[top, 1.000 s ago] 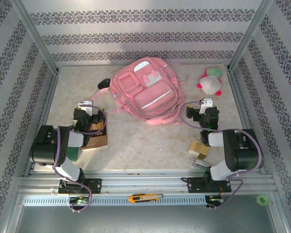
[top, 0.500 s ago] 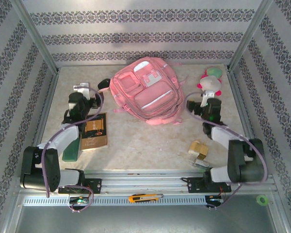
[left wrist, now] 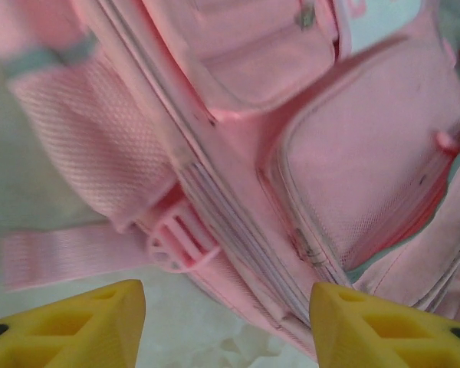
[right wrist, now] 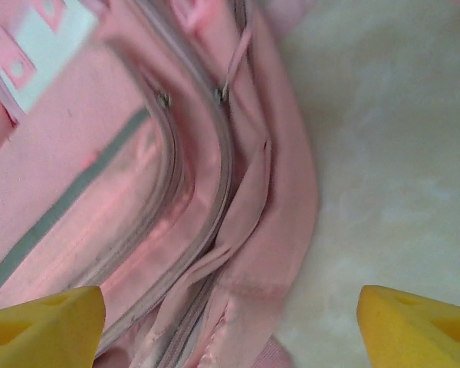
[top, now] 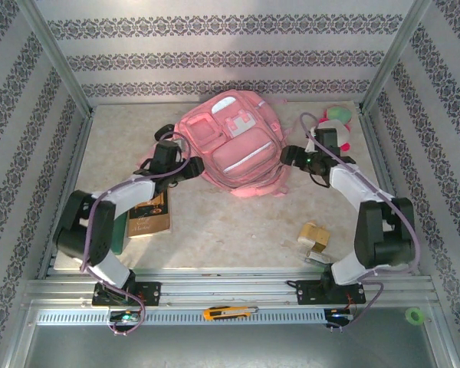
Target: Pack the student bag
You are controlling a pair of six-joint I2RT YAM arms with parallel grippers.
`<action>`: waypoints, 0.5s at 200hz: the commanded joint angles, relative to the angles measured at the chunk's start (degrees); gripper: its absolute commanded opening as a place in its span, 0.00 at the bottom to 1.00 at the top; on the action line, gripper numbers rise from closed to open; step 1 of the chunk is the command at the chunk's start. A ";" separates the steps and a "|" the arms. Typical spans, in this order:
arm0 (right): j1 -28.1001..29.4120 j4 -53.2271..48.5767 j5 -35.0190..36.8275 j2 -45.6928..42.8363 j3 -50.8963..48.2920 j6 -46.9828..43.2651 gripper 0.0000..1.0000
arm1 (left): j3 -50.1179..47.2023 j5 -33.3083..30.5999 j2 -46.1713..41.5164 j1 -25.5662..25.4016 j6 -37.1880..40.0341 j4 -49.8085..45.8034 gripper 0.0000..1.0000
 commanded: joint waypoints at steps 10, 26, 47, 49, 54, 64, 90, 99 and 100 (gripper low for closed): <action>0.89 -3.09 -6.33 5.75 4.42 2.52 0.65 | 3.28 2.06 3.69 -2.05 -3.43 1.69 0.55; 2.10 -1.99 -6.85 9.03 5.61 3.25 0.59 | 4.08 2.74 6.20 -2.48 -4.11 2.82 0.51; 3.96 -2.65 -7.49 12.73 7.71 3.67 0.50 | 4.63 2.13 9.47 -3.95 -3.99 4.91 0.45; 4.21 -2.68 -7.53 13.04 7.72 3.76 0.49 | 4.75 2.04 9.70 -4.13 -4.01 4.93 0.44; 4.79 -2.88 -7.51 13.35 7.57 3.79 0.48 | 4.98 1.79 10.53 -4.62 -3.91 5.10 0.43; 6.02 -3.28 -6.91 13.34 6.37 3.69 0.46 | 5.32 1.81 11.90 -5.38 -4.09 5.20 0.40; 8.75 -2.96 -6.59 10.76 0.54 4.93 0.44 | 4.17 1.54 13.36 -6.58 -4.55 5.64 0.35; 9.90 -2.62 -5.79 8.93 -1.86 5.89 0.44 | 3.33 1.49 13.12 -6.93 -4.81 5.40 0.34; 10.10 -2.56 -5.78 8.84 -2.18 6.01 0.44 | 3.28 1.47 13.09 -6.94 -4.81 5.35 0.34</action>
